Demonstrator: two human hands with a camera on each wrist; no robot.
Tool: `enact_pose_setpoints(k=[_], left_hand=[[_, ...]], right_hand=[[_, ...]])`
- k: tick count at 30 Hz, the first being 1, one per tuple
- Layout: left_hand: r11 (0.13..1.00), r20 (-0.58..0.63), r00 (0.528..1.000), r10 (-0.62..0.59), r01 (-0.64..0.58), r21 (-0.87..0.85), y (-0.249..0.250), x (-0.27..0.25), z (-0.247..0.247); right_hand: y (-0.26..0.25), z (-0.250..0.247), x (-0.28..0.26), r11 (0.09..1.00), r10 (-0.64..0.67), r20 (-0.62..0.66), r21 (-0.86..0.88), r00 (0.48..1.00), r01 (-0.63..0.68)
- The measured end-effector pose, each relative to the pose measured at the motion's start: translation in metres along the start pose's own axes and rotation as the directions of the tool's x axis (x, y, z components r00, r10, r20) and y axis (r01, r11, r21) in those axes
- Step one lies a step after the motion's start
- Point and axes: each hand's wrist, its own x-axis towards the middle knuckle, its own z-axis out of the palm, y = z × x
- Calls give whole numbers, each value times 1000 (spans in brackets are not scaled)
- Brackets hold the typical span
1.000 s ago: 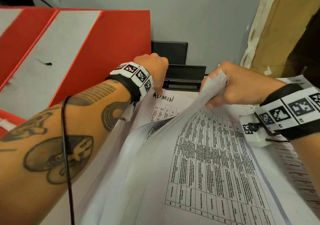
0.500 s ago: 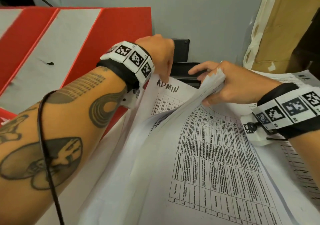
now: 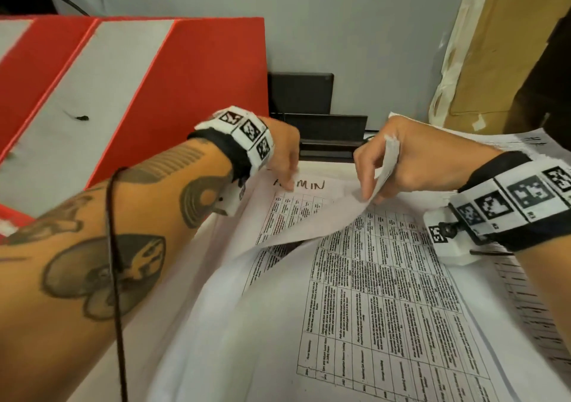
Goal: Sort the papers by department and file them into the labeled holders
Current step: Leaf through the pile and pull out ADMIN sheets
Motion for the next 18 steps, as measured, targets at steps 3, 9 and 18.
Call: enact_pose_setpoints(k=[3, 9, 18], left_hand=[[999, -40, 999, -15, 17, 48, 2, 6, 15], [998, -208, 976, -60, 63, 6, 1, 7, 12], [988, -342, 928, -146, 154, -3, 13, -15, -6]], right_hand=[[2, 0, 2, 1000, 7, 4, -3, 1000, -7], [0, -1, 0, 1000, 19, -19, 22, 1000, -19], [-9, -2, -1, 998, -19, -69, 53, 997, 23]])
